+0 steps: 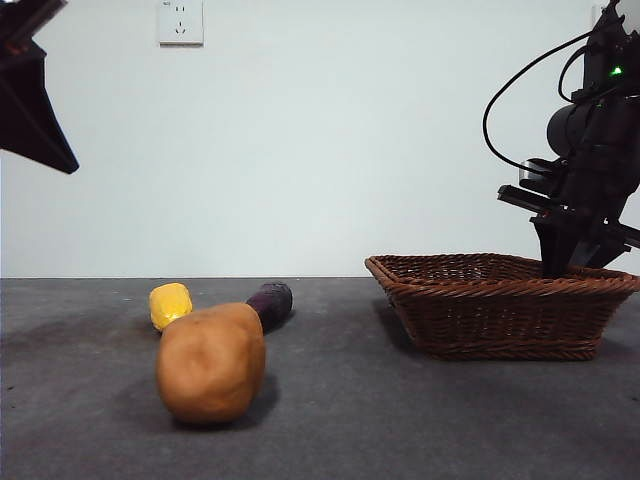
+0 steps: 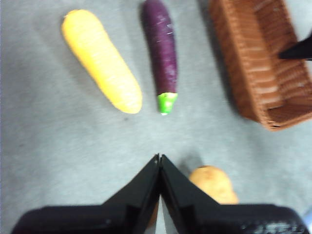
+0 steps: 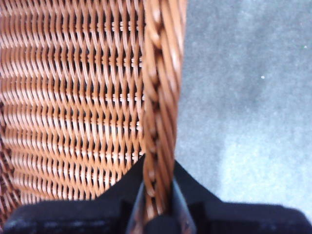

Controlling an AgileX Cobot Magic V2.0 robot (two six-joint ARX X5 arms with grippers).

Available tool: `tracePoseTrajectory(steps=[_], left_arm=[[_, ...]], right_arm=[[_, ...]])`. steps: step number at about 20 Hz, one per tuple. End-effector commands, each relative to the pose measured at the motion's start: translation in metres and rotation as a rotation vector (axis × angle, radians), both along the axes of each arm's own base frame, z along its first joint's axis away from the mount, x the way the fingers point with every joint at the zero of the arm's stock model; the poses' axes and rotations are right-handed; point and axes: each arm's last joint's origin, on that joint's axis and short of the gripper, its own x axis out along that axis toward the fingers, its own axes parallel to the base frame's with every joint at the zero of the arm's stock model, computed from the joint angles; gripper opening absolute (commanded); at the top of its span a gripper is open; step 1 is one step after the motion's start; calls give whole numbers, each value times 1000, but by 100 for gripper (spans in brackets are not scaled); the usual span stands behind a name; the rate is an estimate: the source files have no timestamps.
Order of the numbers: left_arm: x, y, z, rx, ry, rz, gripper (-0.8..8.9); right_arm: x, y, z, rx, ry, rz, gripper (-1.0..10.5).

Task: Help me put the vegetables on the table into the basket

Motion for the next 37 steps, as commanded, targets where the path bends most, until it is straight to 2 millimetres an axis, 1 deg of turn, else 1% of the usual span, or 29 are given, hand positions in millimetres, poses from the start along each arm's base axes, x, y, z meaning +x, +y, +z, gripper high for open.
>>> tracePoseTrajectory(steps=[1, 4, 6, 8, 9, 12, 15, 16, 18, 19, 22, 24, 27, 29, 30, 31, 32, 35, 37], left_arm=[[4, 0, -8, 21, 46, 13, -5], [15, -1, -21, 14, 121, 58, -3], [24, -2, -31, 79, 162, 113, 14], [34, -5, -36, 95, 203, 127, 154], [40, -8, -36, 105, 217, 124, 198], [65, -21, -26, 174, 210, 130, 389], [95, -35, -17, 201, 220, 109, 482], [106, -41, -18, 214, 234, 101, 484], [124, -49, -20, 279, 274, 103, 612], [134, -54, -21, 315, 296, 104, 636], [157, -65, -22, 405, 320, 118, 635], [168, -72, -32, 423, 354, 114, 633], [177, -78, -57, 426, 418, 134, 629], [181, -81, -67, 426, 426, 137, 625], [182, -81, -69, 426, 425, 142, 623], [182, -82, -71, 424, 427, 144, 573], [183, -82, -74, 426, 433, 143, 487], [184, -82, -79, 425, 454, 156, 456], [184, -82, -81, 426, 458, 156, 313]], right_arm=[[1, -1, -3, -11, 5, 0, -17], [-2, 0, 6, -5, -17, 1, -17], [-5, 0, 16, 11, -35, 3, -17], [-10, 0, 27, 11, -47, 6, -17], [-12, 0, 32, 10, -57, 8, -17], [-20, 0, 47, 8, -75, 20, -17], [-28, 0, 62, 7, -97, 24, -17], [-31, 0, 68, 7, -108, 24, -17], [-37, 0, 77, 7, -123, 31, -17], [-40, 0, 83, 5, -136, 38, -17], [-50, -1, 100, 3, -172, 44, -17], [-57, -1, 111, 2, -197, 47, -17], [-68, -1, 124, 2, -226, 48, -17], [-75, -1, 133, 2, -241, 50, -16], [-77, -1, 135, 1, -247, 51, -17], [-78, -1, 136, 1, -250, 51, -17], [-79, -1, 137, 1, -248, 52, -17], [-80, -1, 136, 0, -239, 56, -17], [-80, -1, 136, 0, -239, 56, -17]])
